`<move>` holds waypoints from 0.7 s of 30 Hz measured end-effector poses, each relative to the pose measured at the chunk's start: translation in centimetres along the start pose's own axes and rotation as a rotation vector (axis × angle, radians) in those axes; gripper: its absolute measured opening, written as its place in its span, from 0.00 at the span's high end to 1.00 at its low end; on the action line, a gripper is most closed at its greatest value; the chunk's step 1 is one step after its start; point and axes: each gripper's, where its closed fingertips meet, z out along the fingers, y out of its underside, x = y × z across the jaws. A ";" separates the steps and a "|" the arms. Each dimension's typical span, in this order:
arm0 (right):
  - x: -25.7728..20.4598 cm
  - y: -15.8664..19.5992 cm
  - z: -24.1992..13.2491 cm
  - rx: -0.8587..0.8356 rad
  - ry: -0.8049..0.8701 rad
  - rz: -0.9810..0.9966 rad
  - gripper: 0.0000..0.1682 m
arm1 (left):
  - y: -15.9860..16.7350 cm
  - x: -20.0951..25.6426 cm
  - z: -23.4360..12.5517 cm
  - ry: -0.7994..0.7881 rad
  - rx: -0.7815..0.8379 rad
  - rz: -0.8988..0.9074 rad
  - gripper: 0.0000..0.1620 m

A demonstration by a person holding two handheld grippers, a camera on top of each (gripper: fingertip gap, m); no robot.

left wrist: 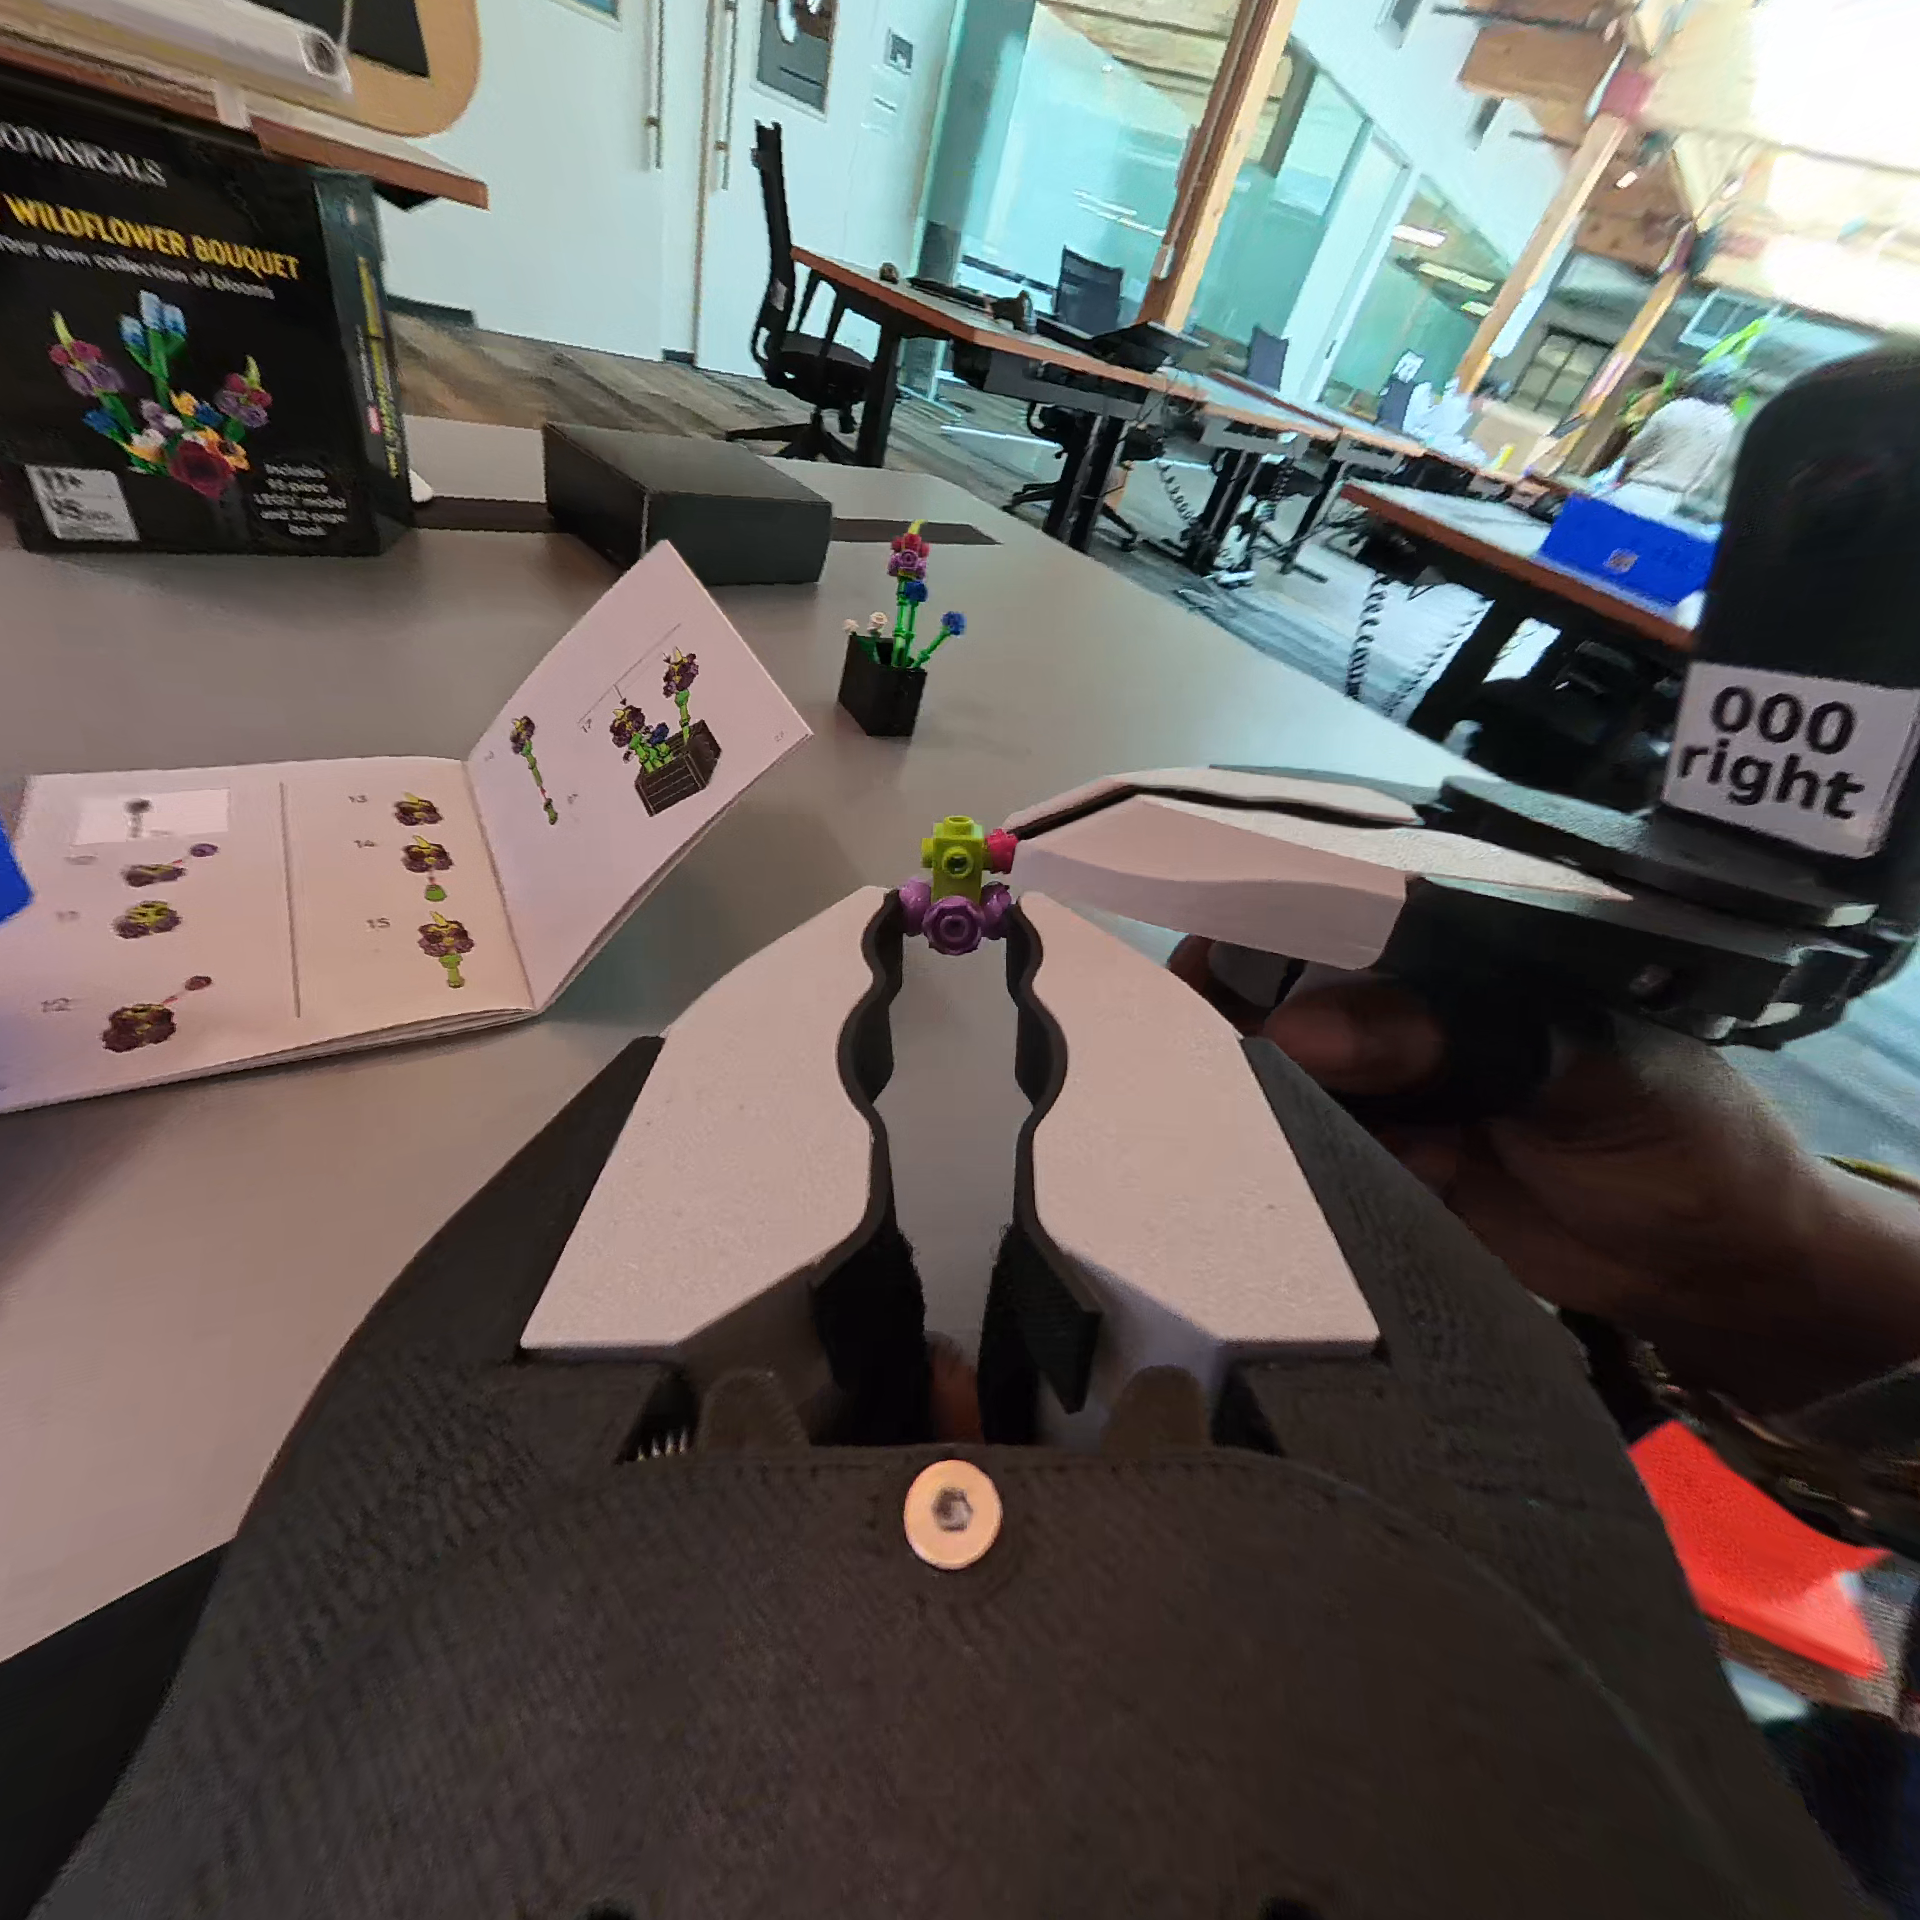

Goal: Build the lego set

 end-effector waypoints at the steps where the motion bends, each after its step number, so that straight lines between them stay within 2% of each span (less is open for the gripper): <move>1: 0.1 0.1 -0.1 0.002 0.008 -0.002 0.98 | 0.1 0.0 0.0 -0.024 -0.005 0.033 0.88; 6: 0.4 0.5 -0.5 0.008 0.053 -0.012 0.98 | 0.6 -0.1 0.4 -0.129 -0.048 0.190 0.88; 10: 0.6 0.7 -0.6 0.021 0.072 0.002 0.97 | 0.9 -0.2 0.5 -0.171 -0.066 0.242 0.88; 17: 0.9 1.2 -0.4 0.073 0.051 0.147 0.97 | 1.4 -0.2 0.6 -0.154 -0.087 0.184 0.89; 21: 0.8 1.1 -0.3 0.070 0.030 0.150 0.97 | 1.2 -0.2 0.5 -0.148 -0.070 0.181 0.89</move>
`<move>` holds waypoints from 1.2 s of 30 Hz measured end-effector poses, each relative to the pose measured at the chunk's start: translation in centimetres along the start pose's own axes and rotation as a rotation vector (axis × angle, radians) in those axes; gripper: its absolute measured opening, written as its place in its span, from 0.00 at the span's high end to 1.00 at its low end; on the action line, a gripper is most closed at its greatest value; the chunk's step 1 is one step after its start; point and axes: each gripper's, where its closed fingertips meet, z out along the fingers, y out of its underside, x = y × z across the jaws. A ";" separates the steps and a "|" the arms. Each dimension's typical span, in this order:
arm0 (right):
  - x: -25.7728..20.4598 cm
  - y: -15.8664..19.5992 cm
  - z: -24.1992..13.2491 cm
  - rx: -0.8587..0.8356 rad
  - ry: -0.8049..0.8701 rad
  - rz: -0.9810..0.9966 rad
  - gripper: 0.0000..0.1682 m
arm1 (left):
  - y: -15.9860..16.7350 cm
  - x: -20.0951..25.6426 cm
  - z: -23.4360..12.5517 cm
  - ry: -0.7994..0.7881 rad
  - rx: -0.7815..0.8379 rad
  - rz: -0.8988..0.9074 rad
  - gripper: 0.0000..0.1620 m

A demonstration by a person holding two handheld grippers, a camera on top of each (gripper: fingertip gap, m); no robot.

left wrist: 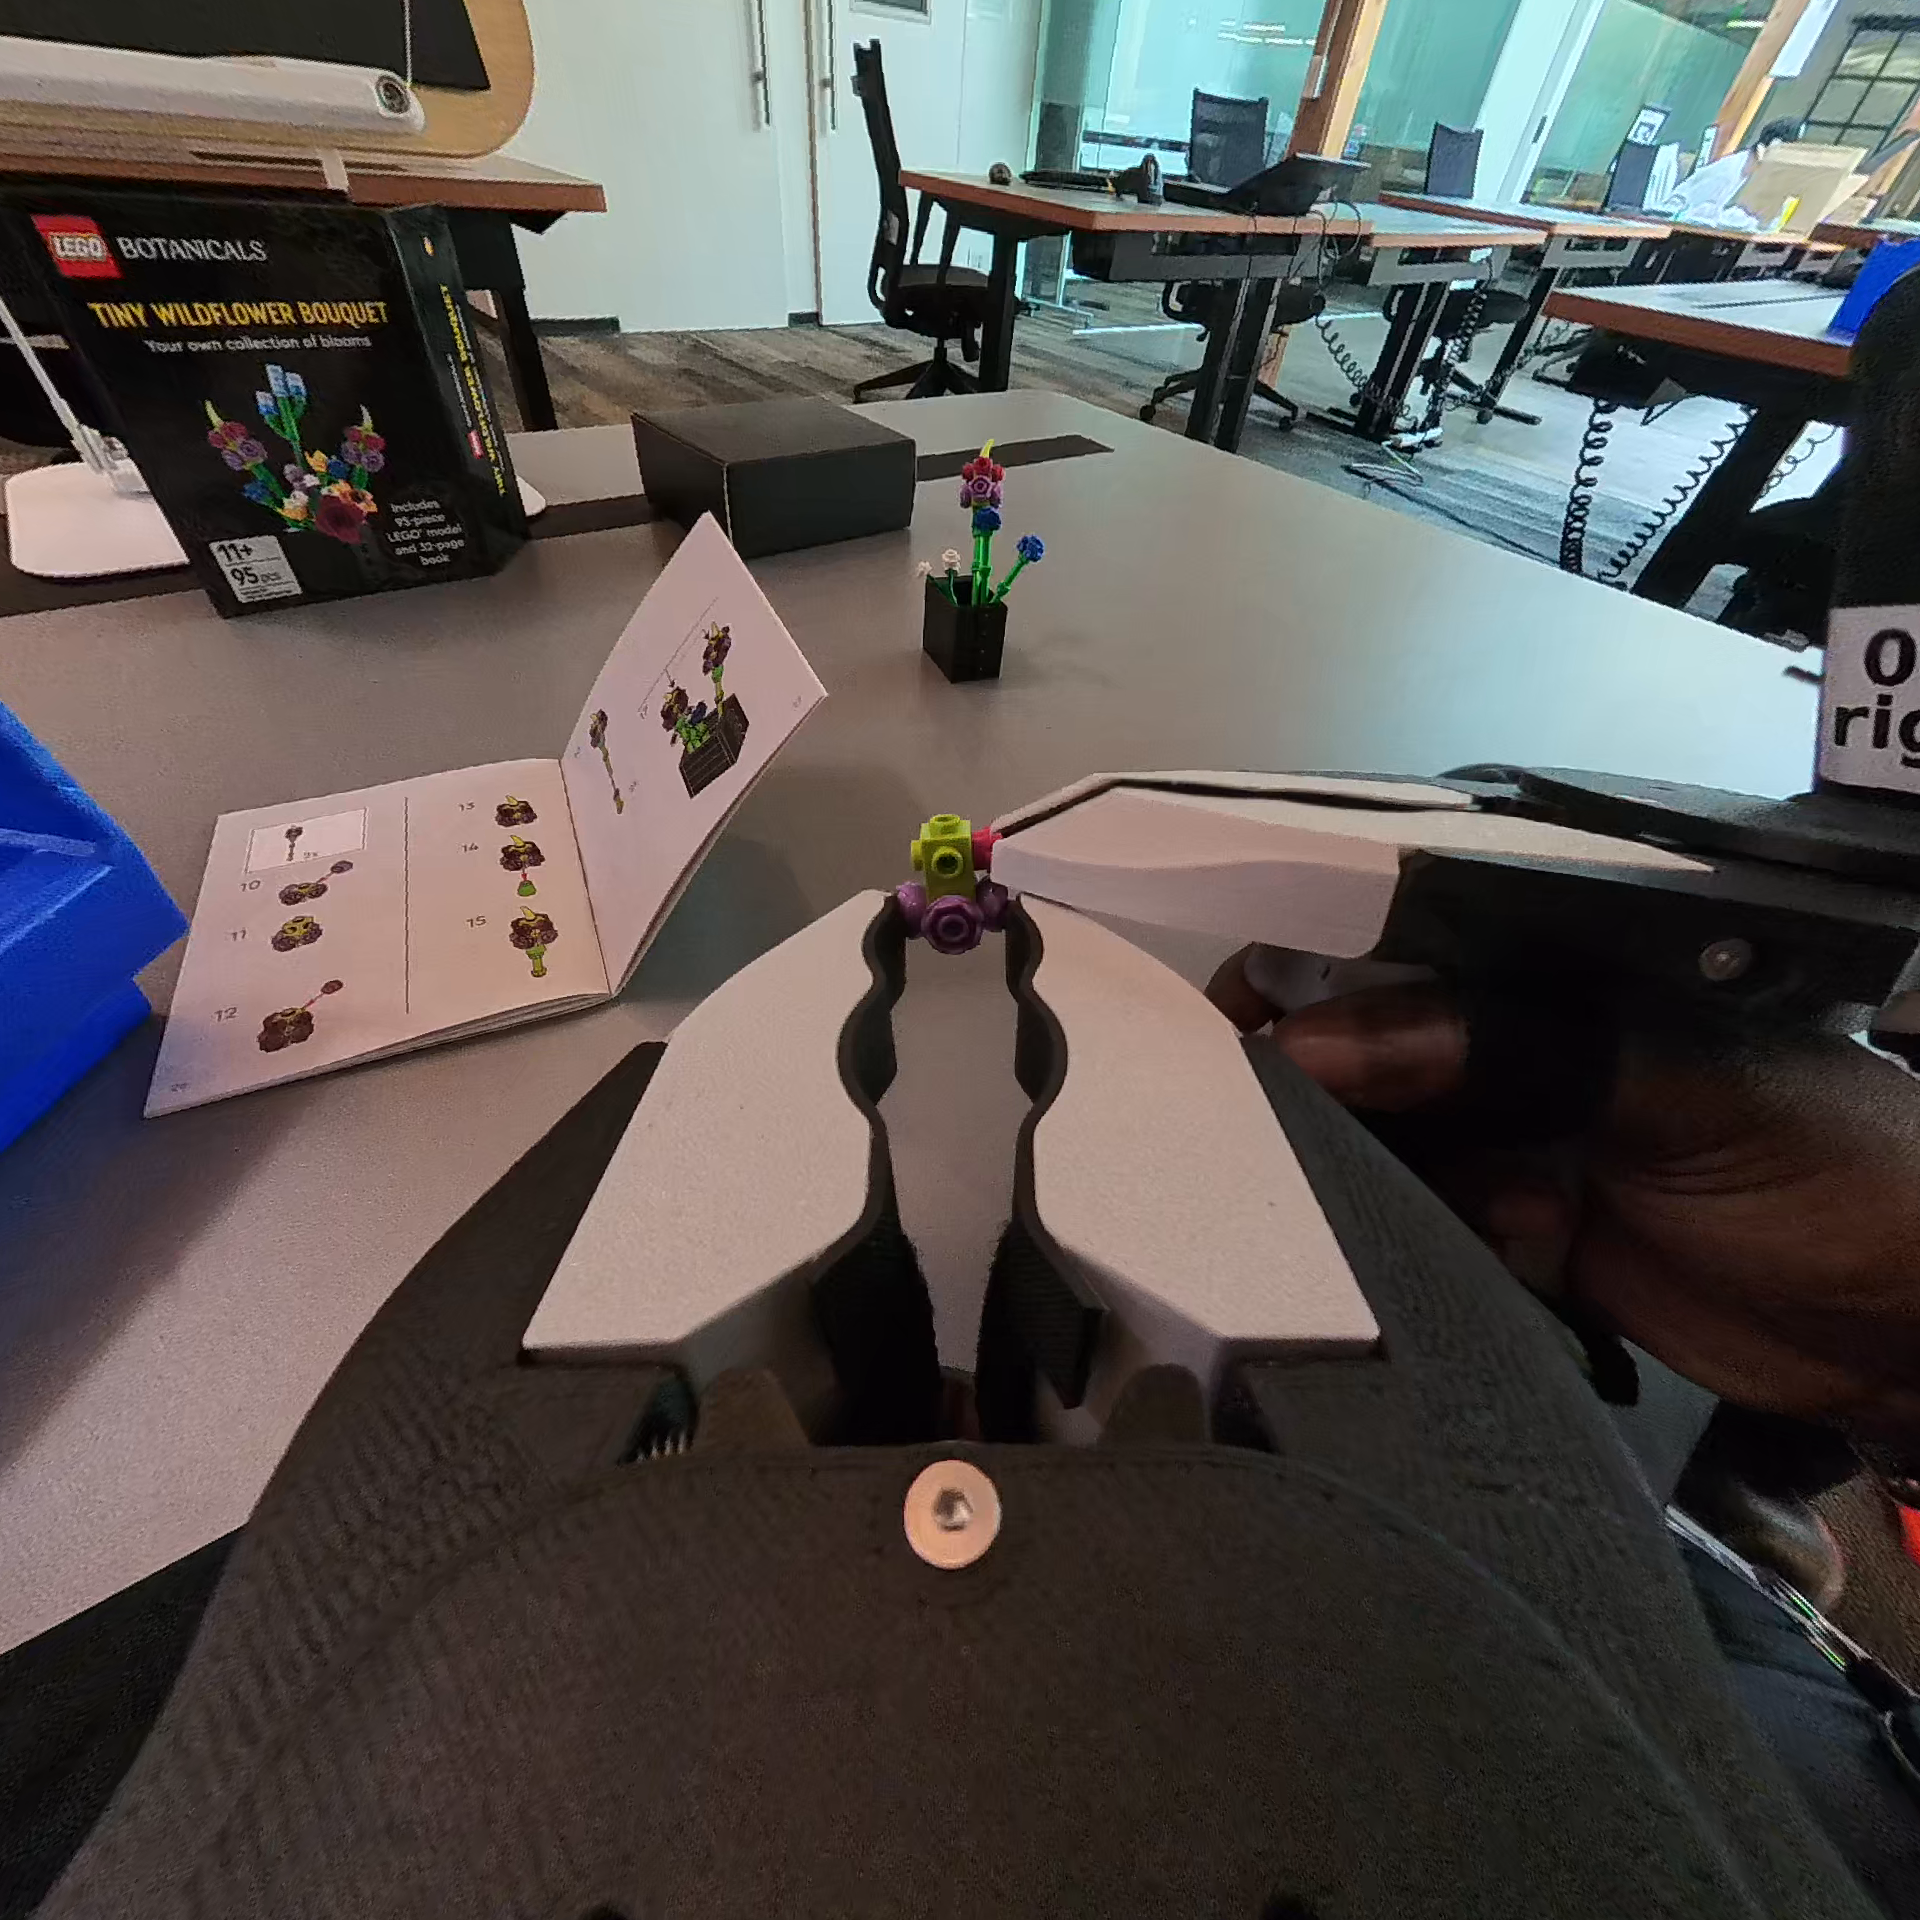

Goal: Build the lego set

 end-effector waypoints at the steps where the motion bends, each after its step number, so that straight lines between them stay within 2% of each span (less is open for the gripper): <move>1: 0.0 0.0 0.0 -0.004 -0.003 -0.001 0.97 | 0.0 0.0 0.0 0.001 0.002 0.000 0.89; 6: -0.2 -0.5 0.0 -0.023 -0.048 0.000 0.97 | -0.4 0.1 -0.1 0.053 0.022 -0.039 0.88; 7: -0.6 -1.2 -0.2 -0.028 -0.100 0.008 0.97 | -0.9 0.4 -0.2 0.112 0.048 -0.080 0.88; 9: -0.8 -3.5 -1.0 -0.018 -0.186 0.016 0.87 | -2.7 1.0 -0.8 0.287 0.131 -0.188 0.88; 11: -0.4 -5.3 -2.6 -0.074 -0.261 -0.043 0.84 | -4.7 1.2 -2.2 0.505 0.230 -0.321 0.88; 14: 2.3 -2.7 -5.2 -0.444 -0.268 -0.217 0.85 | -5.3 1.3 -4.5 0.845 0.217 -0.521 0.89; 15: 3.3 -1.1 -6.2 -0.576 -0.258 -0.299 0.89 | -5.3 1.3 -5.0 0.914 0.225 -0.572 0.89; 18: 4.9 3.6 -7.9 -0.876 -0.253 -0.480 0.93 | -6.1 0.7 -6.3 1.040 0.309 -0.690 0.88; 22: 5.5 6.3 -7.6 -0.980 -0.229 -0.576 0.93 | -6.2 0.0 -6.3 1.055 0.328 -0.749 0.88; 36: 6.8 6.9 -7.6 -1.050 -0.198 -0.585 0.95 | -5.5 0.8 -5.7 1.040 0.269 -0.708 0.88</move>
